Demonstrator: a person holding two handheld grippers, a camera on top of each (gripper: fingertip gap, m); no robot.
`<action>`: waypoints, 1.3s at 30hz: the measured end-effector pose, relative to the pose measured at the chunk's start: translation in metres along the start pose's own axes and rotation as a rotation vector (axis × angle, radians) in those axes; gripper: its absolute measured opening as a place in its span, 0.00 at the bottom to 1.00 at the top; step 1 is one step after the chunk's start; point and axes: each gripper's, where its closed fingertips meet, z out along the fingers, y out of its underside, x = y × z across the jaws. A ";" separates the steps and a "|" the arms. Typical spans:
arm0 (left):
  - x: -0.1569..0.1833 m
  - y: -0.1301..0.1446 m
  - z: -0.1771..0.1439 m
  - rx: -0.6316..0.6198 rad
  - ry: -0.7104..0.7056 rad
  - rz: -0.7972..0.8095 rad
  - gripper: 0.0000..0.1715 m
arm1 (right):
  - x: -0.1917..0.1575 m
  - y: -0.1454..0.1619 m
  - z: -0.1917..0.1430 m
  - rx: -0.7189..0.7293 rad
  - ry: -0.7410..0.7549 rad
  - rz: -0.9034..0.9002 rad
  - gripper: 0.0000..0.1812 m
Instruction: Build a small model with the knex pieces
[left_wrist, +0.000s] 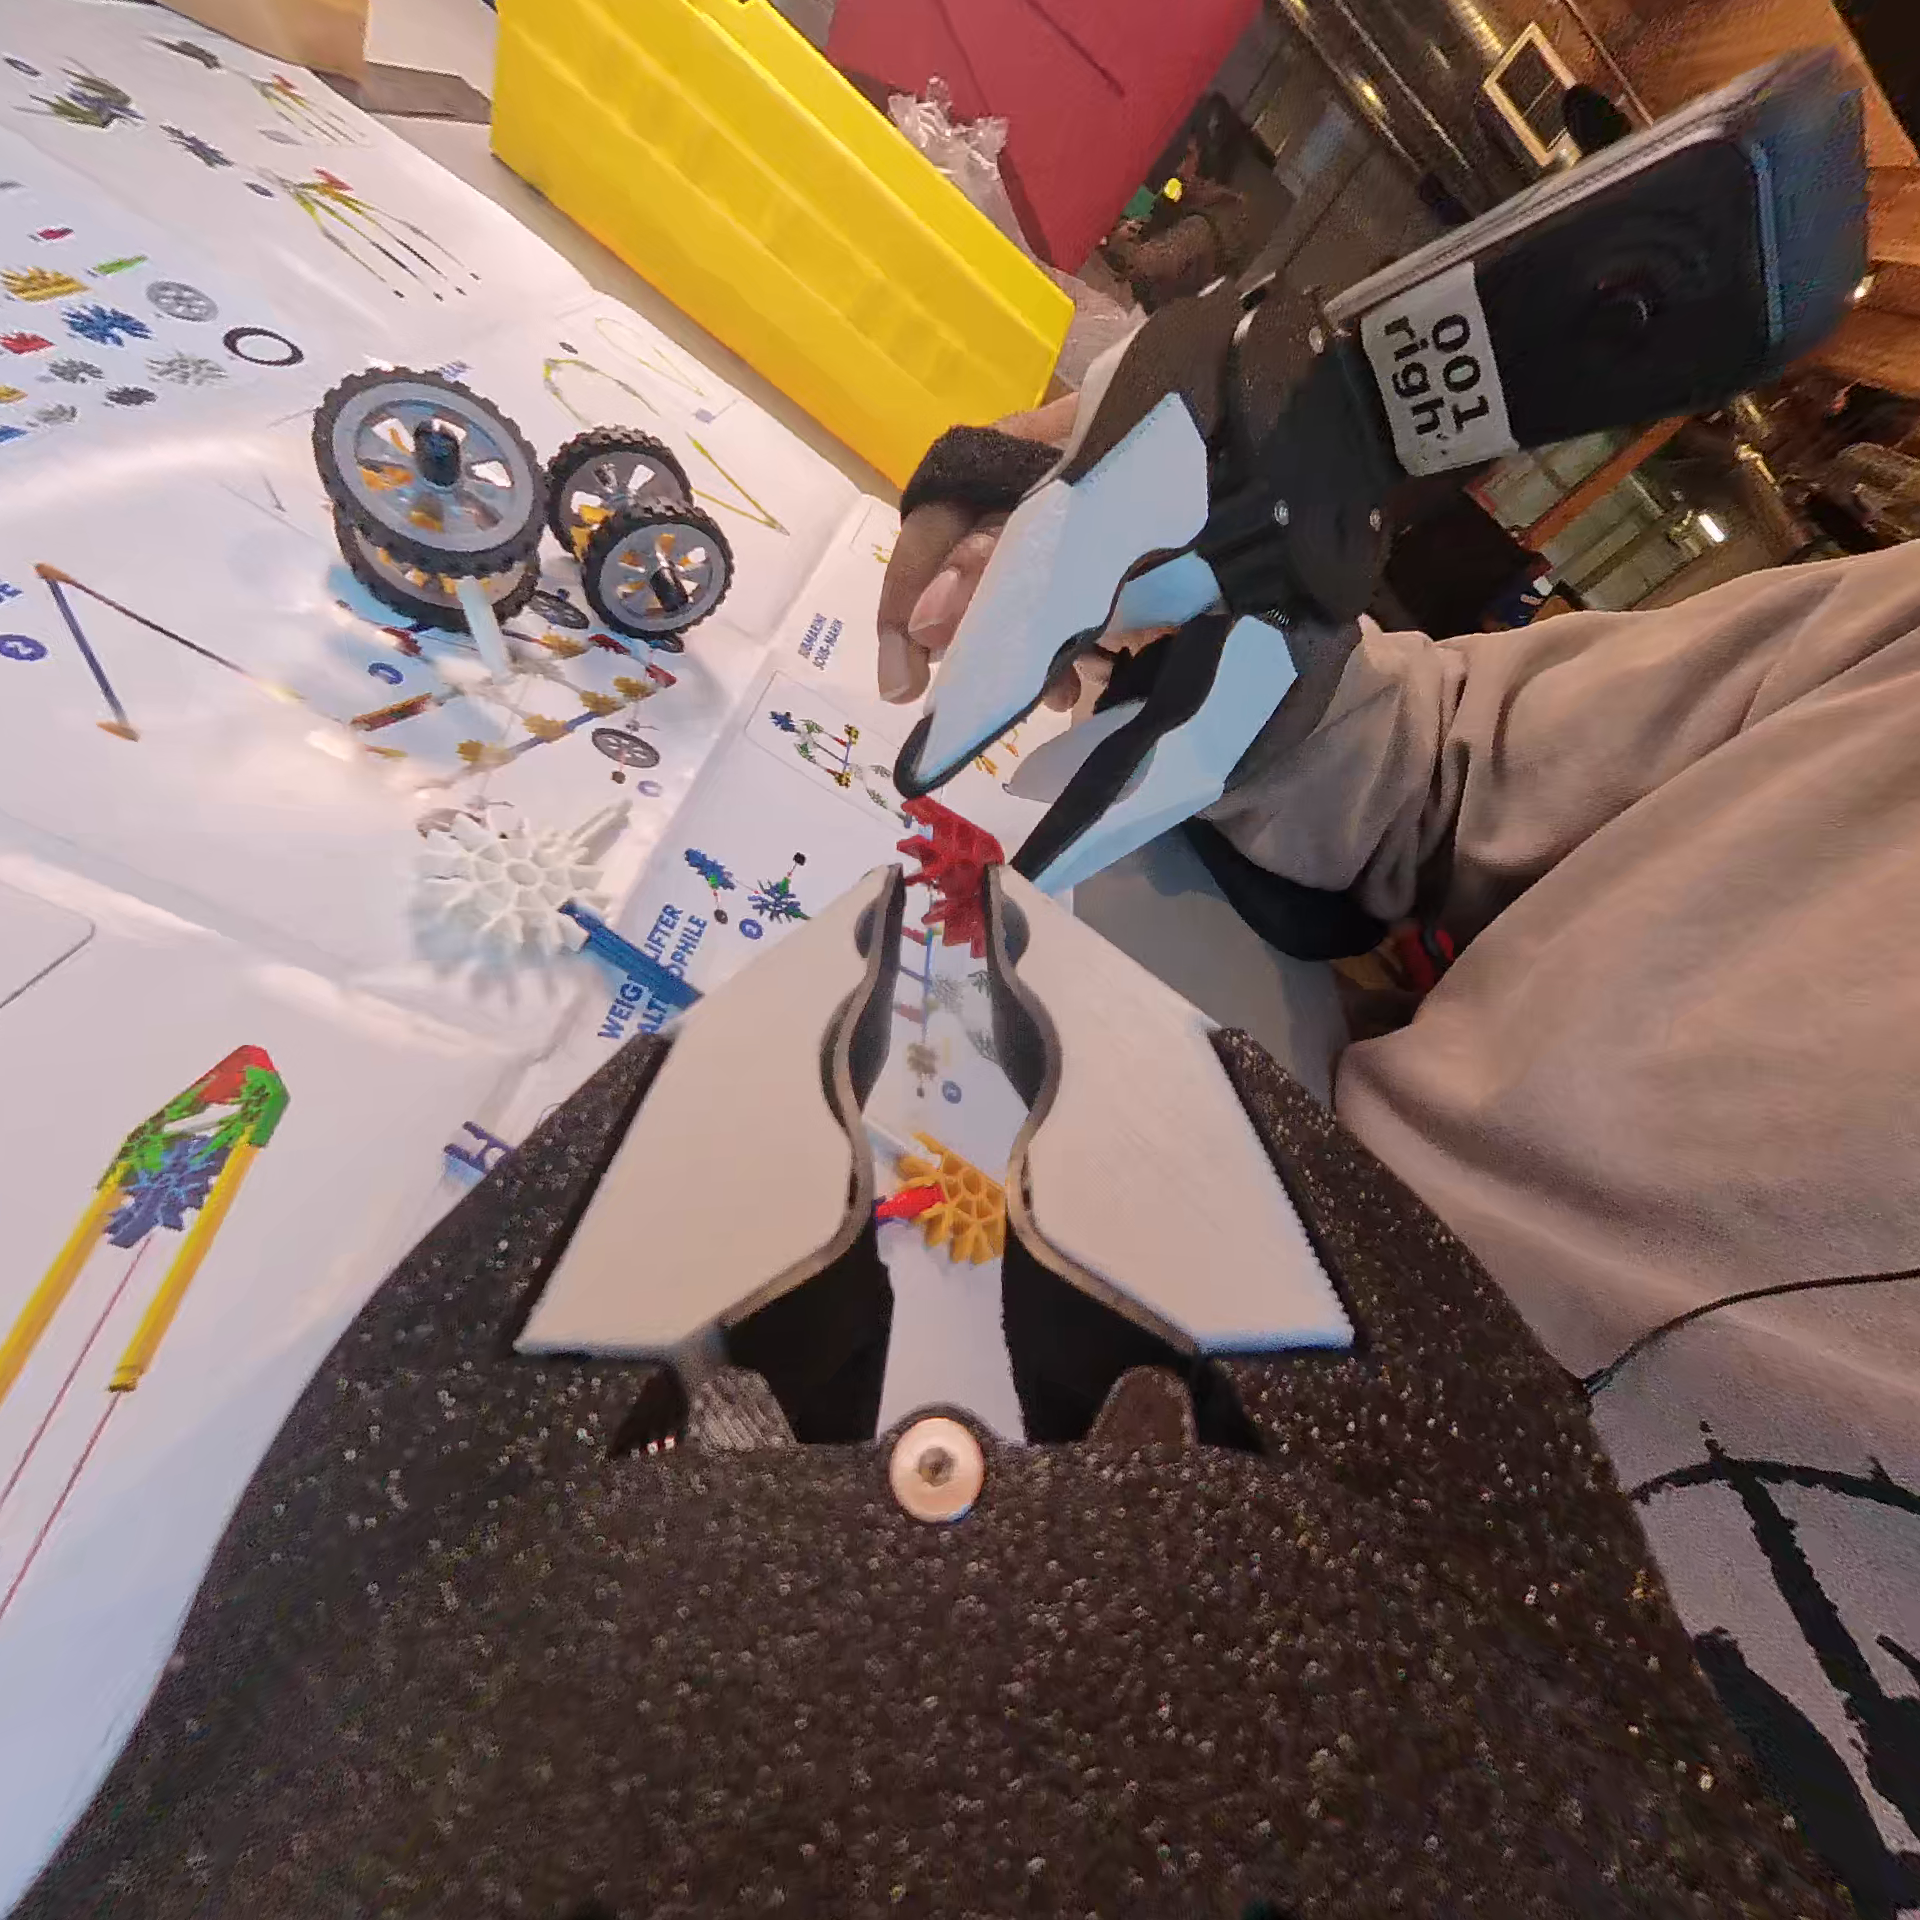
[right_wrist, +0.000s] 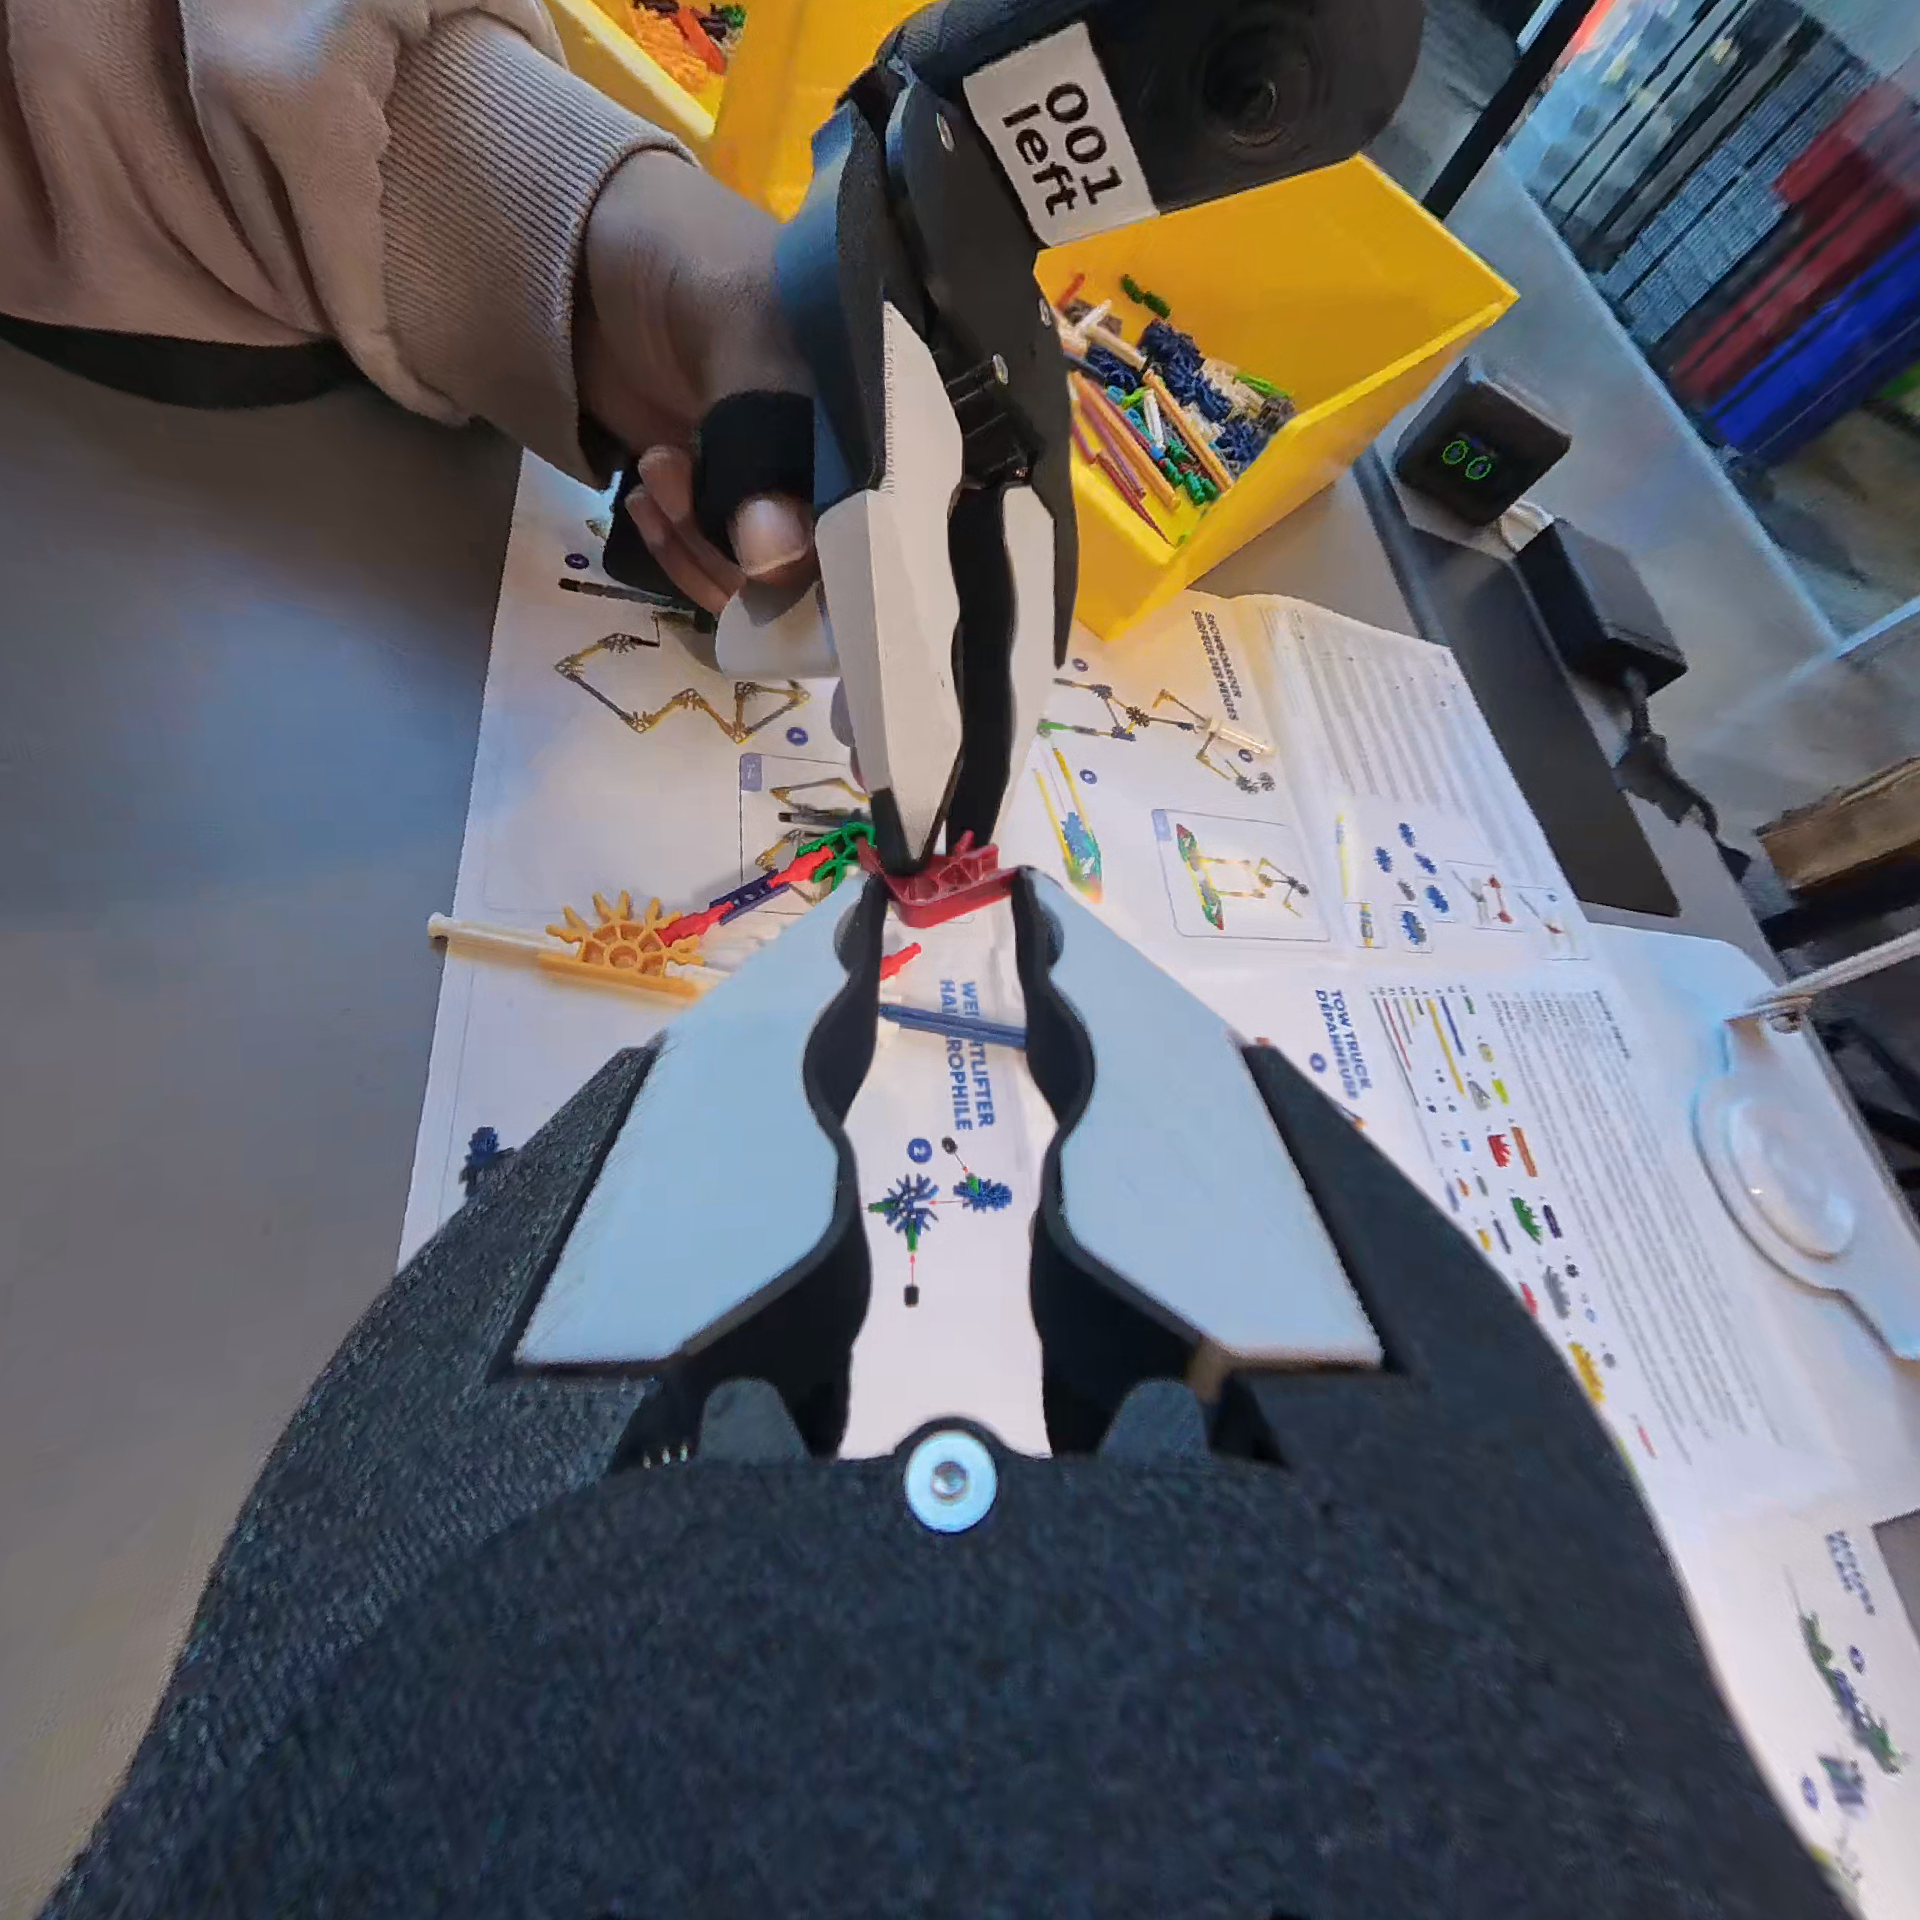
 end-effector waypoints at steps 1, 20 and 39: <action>0.001 -0.002 -0.001 0.008 0.000 -0.003 0.07 | 0.001 -0.003 -0.001 0.014 0.014 -0.012 0.11; -0.005 -0.077 -0.384 0.164 -1.470 0.317 0.02 | 0.028 0.005 -0.056 0.040 0.139 0.127 0.28; -0.009 -0.026 -0.118 -0.094 -0.699 0.366 0.22 | 0.011 0.039 -0.034 -0.049 0.096 0.193 0.29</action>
